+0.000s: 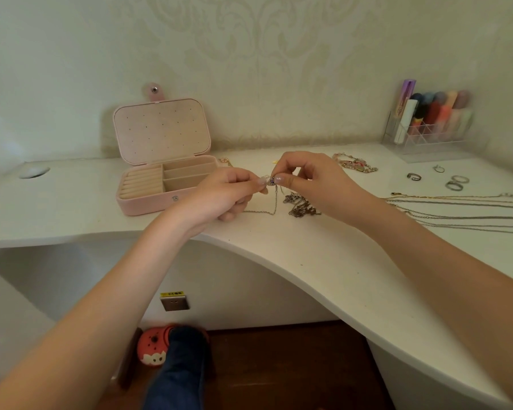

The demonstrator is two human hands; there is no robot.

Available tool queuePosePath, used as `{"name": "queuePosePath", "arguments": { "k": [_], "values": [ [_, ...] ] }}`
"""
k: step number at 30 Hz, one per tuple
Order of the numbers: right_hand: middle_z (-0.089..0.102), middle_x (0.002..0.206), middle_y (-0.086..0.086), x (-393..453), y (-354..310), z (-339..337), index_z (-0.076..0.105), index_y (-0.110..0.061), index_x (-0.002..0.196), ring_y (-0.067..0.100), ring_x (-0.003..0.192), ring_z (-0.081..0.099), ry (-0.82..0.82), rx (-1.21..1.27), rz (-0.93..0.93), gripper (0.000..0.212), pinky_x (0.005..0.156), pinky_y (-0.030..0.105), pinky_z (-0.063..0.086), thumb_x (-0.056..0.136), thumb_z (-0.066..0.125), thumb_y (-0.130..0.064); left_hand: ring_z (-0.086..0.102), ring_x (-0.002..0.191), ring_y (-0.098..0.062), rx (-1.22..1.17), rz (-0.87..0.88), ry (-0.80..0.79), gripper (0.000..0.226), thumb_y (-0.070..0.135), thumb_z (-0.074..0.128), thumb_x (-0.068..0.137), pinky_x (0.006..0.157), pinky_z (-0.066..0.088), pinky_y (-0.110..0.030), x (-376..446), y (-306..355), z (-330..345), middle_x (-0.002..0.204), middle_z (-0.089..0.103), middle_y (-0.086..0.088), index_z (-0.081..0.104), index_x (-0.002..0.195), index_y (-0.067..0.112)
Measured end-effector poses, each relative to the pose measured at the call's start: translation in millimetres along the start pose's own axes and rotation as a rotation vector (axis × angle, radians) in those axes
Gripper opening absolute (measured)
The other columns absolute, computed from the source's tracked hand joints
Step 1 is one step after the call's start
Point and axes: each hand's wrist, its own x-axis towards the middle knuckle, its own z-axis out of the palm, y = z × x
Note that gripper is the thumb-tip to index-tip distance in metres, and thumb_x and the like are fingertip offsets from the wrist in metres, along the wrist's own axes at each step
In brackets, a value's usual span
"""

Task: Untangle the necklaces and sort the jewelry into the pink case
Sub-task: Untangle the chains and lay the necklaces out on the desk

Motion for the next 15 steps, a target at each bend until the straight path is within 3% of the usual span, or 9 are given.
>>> {"name": "queuePosePath", "arguments": {
  "k": [4, 8, 12, 15],
  "values": [
    [0.058, 0.079, -0.004, -1.6, -0.3, 6.2, 0.066, -0.016, 0.085, 0.000, 0.051, 0.040, 0.032, 0.191, 0.082, 0.010, 0.049, 0.006, 0.034, 0.092, 0.060, -0.020, 0.021, 0.040, -0.005, -0.047, -0.024, 0.004, 0.021, 0.024, 0.053, 0.094, 0.040, 0.012, -0.016, -0.8, -0.2, -1.5, 0.048, 0.027, 0.011, 0.059, 0.077, 0.015],
    [0.056, 0.075, -0.007, 2.4, 1.6, 14.3, 0.066, -0.024, 0.076, 0.007, 0.056, 0.046, 0.083, 0.401, 0.244, 0.013, 0.052, 0.018, 0.037, 0.088, 0.063, -0.025, 0.021, 0.040, -0.006, -0.066, -0.003, 0.017, 0.022, 0.024, 0.052, 0.095, 0.042, 0.011, -0.018, -0.4, 1.0, -2.6, 0.048, 0.027, 0.011, 0.058, 0.075, 0.016],
    [0.043, 0.058, -0.007, 2.6, 2.4, 9.0, 0.066, -0.017, 0.089, 0.007, 0.048, 0.030, -0.043, 0.628, 0.385, 0.009, 0.044, 0.017, 0.025, 0.091, 0.060, -0.023, 0.023, 0.039, -0.007, -0.027, 0.082, 0.086, 0.022, 0.021, 0.052, 0.095, 0.041, 0.015, -0.016, 0.5, 0.5, -4.3, 0.048, 0.028, 0.008, 0.060, 0.075, 0.015],
    [0.029, 0.048, -0.015, 0.8, 2.3, 2.0, 0.068, -0.012, 0.096, 0.004, 0.044, 0.023, -0.138, 0.522, 0.369, 0.018, 0.043, 0.017, 0.019, 0.094, 0.056, -0.025, 0.025, 0.038, -0.006, 0.001, 0.136, 0.161, 0.022, 0.017, 0.050, 0.096, 0.040, 0.015, -0.017, 2.0, -0.6, -4.3, 0.045, 0.030, 0.012, 0.059, 0.076, 0.015]
  ]
}}
